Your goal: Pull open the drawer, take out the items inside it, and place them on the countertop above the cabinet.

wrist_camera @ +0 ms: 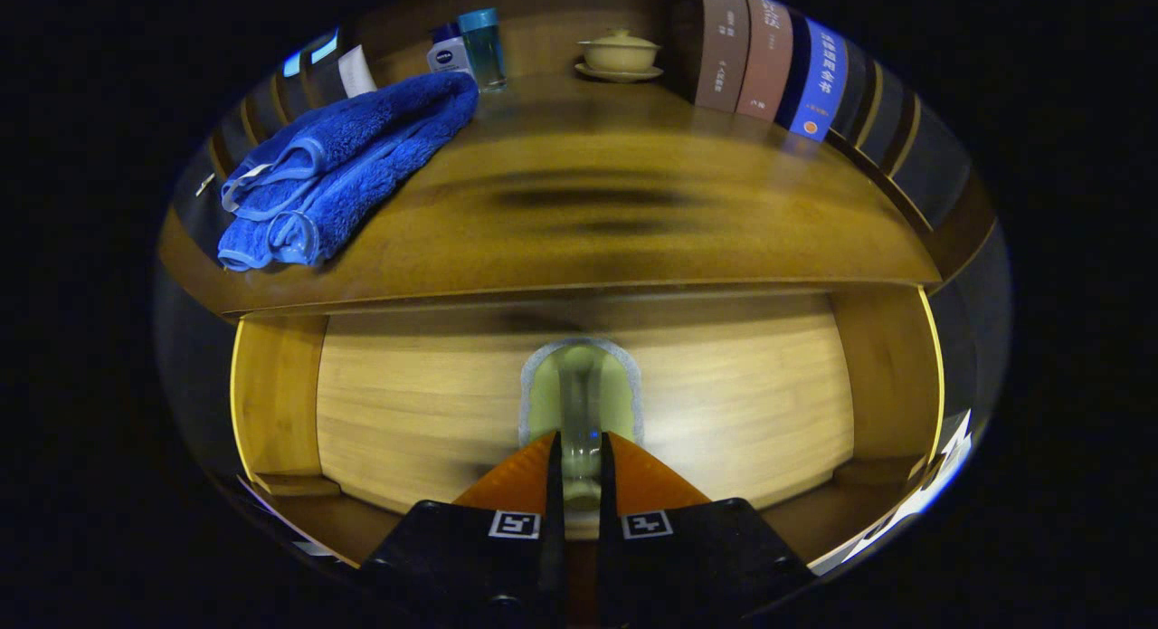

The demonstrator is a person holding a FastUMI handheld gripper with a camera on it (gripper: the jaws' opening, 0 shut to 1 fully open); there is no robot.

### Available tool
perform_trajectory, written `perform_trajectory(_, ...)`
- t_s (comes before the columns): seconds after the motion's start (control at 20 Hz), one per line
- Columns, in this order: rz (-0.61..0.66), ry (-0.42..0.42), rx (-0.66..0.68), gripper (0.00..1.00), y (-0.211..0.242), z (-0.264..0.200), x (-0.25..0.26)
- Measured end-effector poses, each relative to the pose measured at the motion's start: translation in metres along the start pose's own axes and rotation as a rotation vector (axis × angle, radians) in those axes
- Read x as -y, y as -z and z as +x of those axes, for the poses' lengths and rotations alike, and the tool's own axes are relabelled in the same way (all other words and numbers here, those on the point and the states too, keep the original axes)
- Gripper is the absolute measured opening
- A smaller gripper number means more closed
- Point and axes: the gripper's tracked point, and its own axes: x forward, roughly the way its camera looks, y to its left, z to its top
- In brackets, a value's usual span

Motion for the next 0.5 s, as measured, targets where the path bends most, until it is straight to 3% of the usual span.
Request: perform_trajectory(0.5,0.011,-0.040,0.034,0.18,-0.017,-0.098,-0.006)
